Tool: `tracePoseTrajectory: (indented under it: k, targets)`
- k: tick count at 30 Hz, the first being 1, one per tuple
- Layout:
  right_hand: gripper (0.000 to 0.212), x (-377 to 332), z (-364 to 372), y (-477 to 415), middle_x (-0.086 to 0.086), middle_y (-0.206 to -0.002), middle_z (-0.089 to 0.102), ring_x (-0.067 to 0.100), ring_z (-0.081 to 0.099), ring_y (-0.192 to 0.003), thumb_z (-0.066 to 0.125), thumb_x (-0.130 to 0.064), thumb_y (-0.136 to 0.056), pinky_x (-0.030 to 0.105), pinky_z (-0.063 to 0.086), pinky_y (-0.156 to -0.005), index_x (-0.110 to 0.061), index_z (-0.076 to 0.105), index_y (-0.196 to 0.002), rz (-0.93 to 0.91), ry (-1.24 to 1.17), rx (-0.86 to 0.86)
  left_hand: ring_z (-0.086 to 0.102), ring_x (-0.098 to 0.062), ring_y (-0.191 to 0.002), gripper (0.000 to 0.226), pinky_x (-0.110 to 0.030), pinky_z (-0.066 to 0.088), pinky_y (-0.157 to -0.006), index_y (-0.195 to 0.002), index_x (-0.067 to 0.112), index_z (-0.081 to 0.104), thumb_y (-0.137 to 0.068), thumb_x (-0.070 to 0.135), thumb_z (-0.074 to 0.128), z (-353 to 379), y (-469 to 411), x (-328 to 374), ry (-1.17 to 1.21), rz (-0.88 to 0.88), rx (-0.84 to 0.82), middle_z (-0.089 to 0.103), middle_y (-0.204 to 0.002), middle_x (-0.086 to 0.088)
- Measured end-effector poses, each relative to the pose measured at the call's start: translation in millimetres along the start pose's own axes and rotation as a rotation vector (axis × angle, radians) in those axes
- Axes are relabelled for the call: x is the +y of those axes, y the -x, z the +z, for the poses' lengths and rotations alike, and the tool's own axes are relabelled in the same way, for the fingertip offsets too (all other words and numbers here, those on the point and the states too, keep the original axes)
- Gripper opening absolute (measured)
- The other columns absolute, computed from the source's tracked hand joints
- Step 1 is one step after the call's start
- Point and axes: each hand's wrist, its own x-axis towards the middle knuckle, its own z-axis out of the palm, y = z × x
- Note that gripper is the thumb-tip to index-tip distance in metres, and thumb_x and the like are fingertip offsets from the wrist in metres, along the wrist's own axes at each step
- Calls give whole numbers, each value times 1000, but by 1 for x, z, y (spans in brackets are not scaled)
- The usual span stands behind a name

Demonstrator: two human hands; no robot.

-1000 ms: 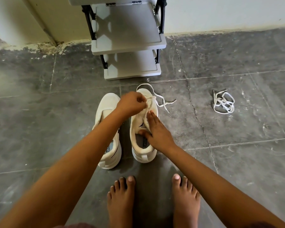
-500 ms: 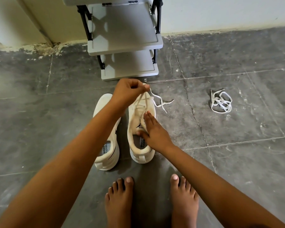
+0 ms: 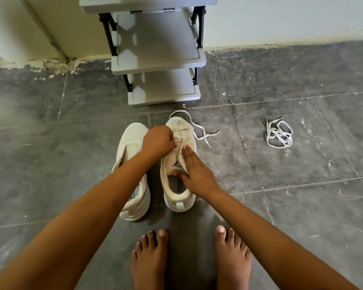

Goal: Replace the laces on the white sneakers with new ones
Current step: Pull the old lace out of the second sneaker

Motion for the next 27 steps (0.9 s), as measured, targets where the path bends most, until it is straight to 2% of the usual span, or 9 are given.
tracePoseTrajectory:
  k: [4, 6, 8, 12, 16, 20, 22, 25, 27]
  targets:
    - [76, -1, -2, -1, 3, -160, 0, 16, 7, -146, 41, -47, -96, 31, 22, -113, -11, 4, -151, 10, 2, -35, 55, -2, -55, 14, -17, 46, -57, -73, 10, 66, -83, 19, 70, -26, 9, 4, 736, -30, -24, 62, -60, 5]
    - [76, -2, -3, -2, 3, -160, 0, 17, 8, -146, 41, -48, -96, 32, 23, -112, -12, 3, -151, 17, 1, -36, 53, 2, -49, 17, -12, 44, -50, -69, 15, 62, -84, 17, 68, -37, 10, 3, 944, -22, 44, 61, -54, 11]
    - [76, -3, -3, -3, 2, -160, 0, 17, 8, -146, 42, -48, -96, 32, 23, -112, -13, 3, -151, 19, -1, -36, 56, -4, -59, 9, -18, 47, -59, -77, 13, 66, -85, 17, 67, -38, 9, 3, 841, -24, 101, 64, -67, 5]
    - [76, -2, -2, -1, 3, -160, 0, 15, 6, -146, 42, -46, -96, 29, 21, -113, -11, 3, -151, 13, 3, -27, 60, -20, -97, 26, -33, 49, -85, -108, 13, 69, -83, 19, 68, -9, 6, -3, 91, 3, -70, 66, -105, -4]
    - [76, -1, -1, -2, 4, -160, 1, 15, 6, -146, 44, -44, -96, 29, 22, -112, -10, 4, -151, -3, -4, -13, 60, -25, -96, 18, -29, 42, -71, -100, 13, 67, -85, 12, 58, 9, 6, -1, -136, 1, -1, 63, -106, -7]
    - [75, -2, -1, -2, 3, -160, 2, 16, 9, -146, 45, -45, -95, 30, 26, -110, -11, 6, -151, 2, -7, -5, 61, -28, -97, 18, -31, 43, -72, -102, 6, 65, -89, 12, 54, 5, 4, 6, -221, 22, 8, 63, -107, -12]
    - [75, -1, -2, -2, 2, -160, 2, 17, 11, -145, 43, -46, -96, 31, 29, -108, -12, 6, -151, 10, 13, -10, 62, -23, -87, 16, -34, 48, -76, -96, 2, 67, -89, 14, 59, -7, 6, 9, 123, 19, -61, 66, -96, -13]
    - [74, -1, -2, -1, 3, -160, 1, 18, 11, -145, 41, -46, -96, 33, 29, -108, -12, 4, -151, 5, 41, -15, 58, -8, -60, 12, -22, 52, -61, -77, 12, 66, -88, 13, 63, -46, 19, 18, 921, 45, -128, 63, -65, 2]
    - [74, -1, -2, -1, 3, -160, 1, 18, 10, -146, 41, -45, -96, 32, 29, -108, -12, 4, -151, 0, 46, -7, 58, -2, -55, 13, -15, 49, -54, -75, 18, 65, -88, 16, 63, -62, 20, 19, 1043, 86, -48, 64, -60, 9]
